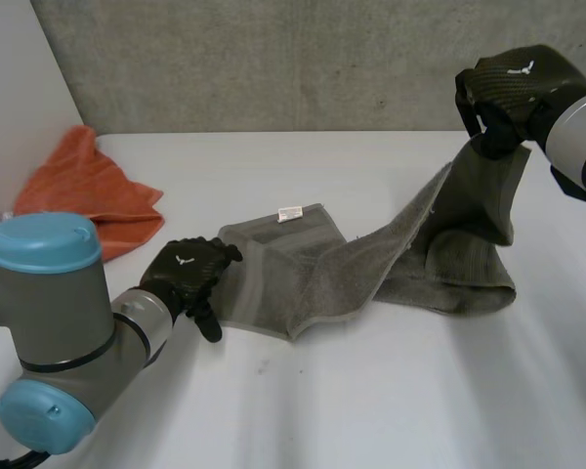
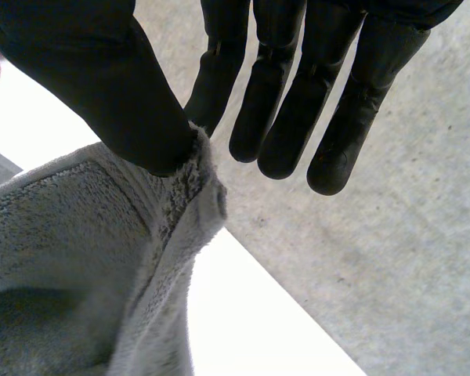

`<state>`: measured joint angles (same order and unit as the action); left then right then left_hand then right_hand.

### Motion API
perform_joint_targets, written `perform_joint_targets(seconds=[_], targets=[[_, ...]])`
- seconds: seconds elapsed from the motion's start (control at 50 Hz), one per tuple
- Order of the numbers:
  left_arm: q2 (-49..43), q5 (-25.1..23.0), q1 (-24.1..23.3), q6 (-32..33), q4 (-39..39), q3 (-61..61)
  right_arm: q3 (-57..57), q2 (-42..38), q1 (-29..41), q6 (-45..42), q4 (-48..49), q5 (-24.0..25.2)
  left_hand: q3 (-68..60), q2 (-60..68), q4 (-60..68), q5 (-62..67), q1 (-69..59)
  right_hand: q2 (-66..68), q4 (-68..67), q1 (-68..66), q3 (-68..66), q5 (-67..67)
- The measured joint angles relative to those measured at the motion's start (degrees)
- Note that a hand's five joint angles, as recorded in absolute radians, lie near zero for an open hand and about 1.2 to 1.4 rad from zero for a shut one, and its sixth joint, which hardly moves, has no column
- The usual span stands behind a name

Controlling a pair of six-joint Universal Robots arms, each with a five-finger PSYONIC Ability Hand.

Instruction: Fold the laundry.

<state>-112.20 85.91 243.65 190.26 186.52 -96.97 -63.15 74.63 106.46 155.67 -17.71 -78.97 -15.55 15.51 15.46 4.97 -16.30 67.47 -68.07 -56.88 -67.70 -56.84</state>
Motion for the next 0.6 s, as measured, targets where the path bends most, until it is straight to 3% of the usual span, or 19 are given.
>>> perform_joint_targets(seconds=[0.4, 0.6], targets=[[-6.92, 1.21, -2.97, 1.98, 1.72, 3.68, -4.23, 4.51, -0.56, -0.16, 0.27, -0.10, -4.50, 4.61, 4.74, 5.42, -4.01, 0.00, 0.00, 0.00, 0.00, 0.00], [-10.97, 0.99, 0.03, 11.22, 1.70, 7.61, -10.59, 4.38, -0.74, -0.36, 1.93, -0.12, -10.86, 10.81, 11.09, 11.75, -10.26, 0.00, 0.00, 0.00, 0.00, 0.00]])
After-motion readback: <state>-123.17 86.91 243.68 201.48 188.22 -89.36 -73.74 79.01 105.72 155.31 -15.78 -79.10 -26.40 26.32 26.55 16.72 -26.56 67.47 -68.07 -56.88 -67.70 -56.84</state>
